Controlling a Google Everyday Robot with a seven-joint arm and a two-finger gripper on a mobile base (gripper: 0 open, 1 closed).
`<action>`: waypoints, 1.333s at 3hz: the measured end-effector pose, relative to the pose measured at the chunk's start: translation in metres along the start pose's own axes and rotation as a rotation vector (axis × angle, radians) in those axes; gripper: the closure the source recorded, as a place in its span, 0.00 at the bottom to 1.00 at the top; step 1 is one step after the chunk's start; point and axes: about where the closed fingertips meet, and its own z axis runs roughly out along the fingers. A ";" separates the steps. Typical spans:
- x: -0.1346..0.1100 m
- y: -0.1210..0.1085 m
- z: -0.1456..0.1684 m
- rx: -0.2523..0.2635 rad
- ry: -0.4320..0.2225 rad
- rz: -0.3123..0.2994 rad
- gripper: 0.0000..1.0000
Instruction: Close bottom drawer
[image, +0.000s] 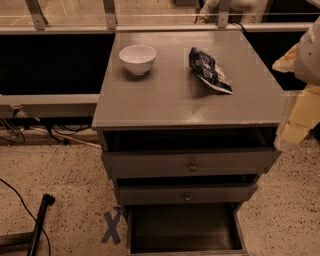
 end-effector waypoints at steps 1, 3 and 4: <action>0.000 0.000 0.000 0.000 0.000 0.000 0.00; -0.017 0.057 0.068 -0.090 -0.186 -0.021 0.00; -0.050 0.110 0.094 -0.077 -0.334 -0.091 0.00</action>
Offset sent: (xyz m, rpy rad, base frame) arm -0.0065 0.0142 -0.1078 0.1837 0.1492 0.0012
